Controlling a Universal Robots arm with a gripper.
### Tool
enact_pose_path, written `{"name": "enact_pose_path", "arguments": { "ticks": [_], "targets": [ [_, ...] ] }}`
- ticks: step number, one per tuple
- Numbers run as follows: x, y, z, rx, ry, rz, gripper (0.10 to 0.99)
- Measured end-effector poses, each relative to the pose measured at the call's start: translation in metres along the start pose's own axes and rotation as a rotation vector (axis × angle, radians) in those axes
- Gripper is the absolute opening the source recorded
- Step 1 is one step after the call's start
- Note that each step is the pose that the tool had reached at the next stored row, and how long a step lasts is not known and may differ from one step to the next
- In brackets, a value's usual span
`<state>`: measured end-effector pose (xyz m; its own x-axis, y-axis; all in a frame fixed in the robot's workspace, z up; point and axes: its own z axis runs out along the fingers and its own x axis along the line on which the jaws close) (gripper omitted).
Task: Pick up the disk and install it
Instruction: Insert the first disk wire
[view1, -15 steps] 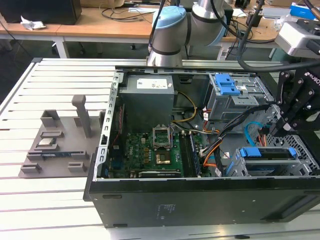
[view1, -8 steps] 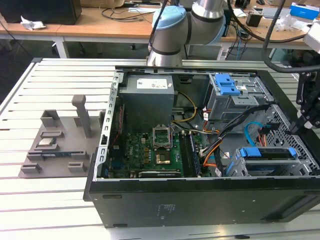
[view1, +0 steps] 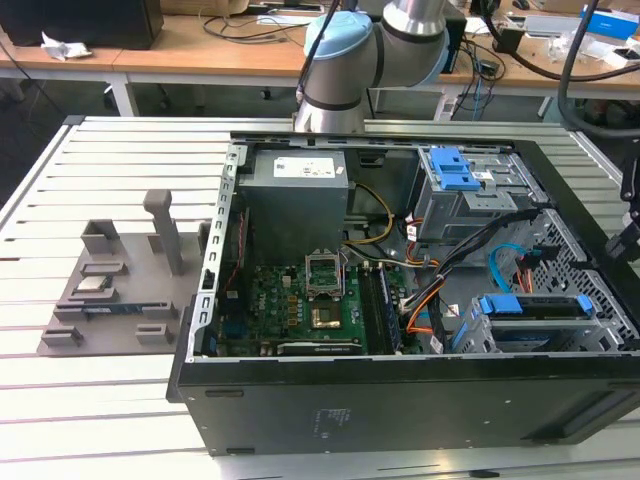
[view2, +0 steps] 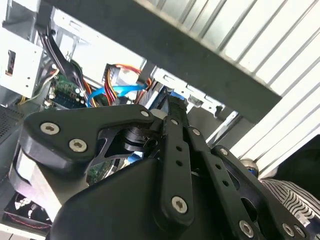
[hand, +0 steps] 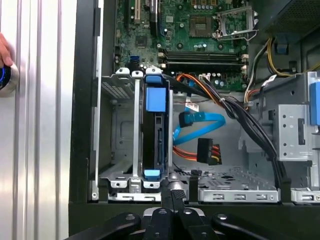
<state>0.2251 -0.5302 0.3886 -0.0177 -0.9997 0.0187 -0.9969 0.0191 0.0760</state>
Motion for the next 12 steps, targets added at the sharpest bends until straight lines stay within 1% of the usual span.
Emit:
{"name": "enact_pose_path", "arguments": {
  "ticks": [2, 4, 7, 9, 11, 12],
  "targets": [
    [-0.0035, -0.0044, -0.0004, 0.000, 0.0002, 0.000, 0.106],
    [-0.0066, -0.0069, -0.0005, 0.000, 0.0002, 0.000, 0.106],
    [-0.0084, -0.0048, 0.0013, 0.000, 0.0002, 0.000, 0.106],
    [-0.0092, 0.0046, 0.0029, 0.000, 0.0002, 0.000, 0.106],
    [-0.0114, 0.0163, 0.0048, 0.000, 0.0003, 0.000, 0.106],
    [-0.0130, 0.0202, 0.0059, 0.000, 0.0003, 0.000, 0.106]
  ]
}}
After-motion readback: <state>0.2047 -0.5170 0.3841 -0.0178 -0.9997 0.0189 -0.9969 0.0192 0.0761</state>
